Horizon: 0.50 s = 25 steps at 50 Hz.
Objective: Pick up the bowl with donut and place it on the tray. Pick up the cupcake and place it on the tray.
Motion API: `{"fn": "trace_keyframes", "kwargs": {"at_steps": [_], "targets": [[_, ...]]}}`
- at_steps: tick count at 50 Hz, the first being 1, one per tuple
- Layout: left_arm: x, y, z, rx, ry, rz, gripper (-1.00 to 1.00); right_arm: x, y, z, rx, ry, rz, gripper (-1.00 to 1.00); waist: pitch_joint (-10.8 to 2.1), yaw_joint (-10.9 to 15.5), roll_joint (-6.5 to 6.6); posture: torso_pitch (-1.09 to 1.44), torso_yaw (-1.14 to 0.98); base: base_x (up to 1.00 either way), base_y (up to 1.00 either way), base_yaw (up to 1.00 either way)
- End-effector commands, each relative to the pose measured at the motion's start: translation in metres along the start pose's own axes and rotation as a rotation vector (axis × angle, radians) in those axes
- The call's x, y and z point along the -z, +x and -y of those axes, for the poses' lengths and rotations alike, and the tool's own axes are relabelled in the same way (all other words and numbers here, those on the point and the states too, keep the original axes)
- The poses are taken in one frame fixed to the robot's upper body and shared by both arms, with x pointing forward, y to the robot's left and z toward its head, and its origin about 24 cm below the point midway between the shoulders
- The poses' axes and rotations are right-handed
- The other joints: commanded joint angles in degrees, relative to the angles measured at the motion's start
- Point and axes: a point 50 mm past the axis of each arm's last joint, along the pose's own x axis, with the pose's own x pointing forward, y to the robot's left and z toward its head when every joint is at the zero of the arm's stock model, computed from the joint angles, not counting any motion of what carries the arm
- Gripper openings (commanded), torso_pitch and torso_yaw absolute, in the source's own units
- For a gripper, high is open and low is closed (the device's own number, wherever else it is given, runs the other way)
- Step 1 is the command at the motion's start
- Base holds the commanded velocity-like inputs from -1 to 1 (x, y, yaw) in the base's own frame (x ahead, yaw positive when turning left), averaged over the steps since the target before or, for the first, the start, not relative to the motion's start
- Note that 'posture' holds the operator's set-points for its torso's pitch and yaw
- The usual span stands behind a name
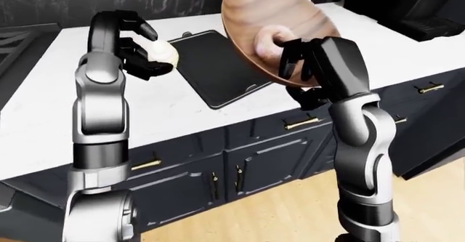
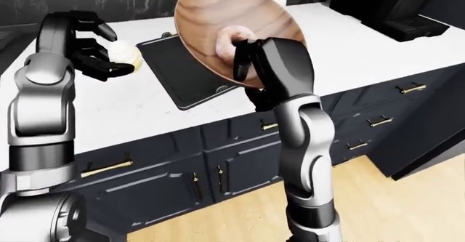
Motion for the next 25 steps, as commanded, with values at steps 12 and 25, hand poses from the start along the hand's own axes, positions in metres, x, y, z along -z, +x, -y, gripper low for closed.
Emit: {"fn": "trace_keyframes", "kwargs": {"at_steps": [12,25], "targets": [[-0.02,-0.003,-0.011,-0.039,-0.008,0.097,-1.0,-0.012,0.013,0.022,0.11,-0.005,0.056,-1.0,-2.76,-1.48,1.58,0.0,0.0,0.0,0.0,0.0],[-0.019,-0.004,-0.012,-0.042,-0.008,0.096,-1.0,-0.015,0.008,0.019,0.098,0.02,0.064,-1.0,-3.24,-0.61,2.93,0.0,0.0,0.0,0.0,0.46]]}}
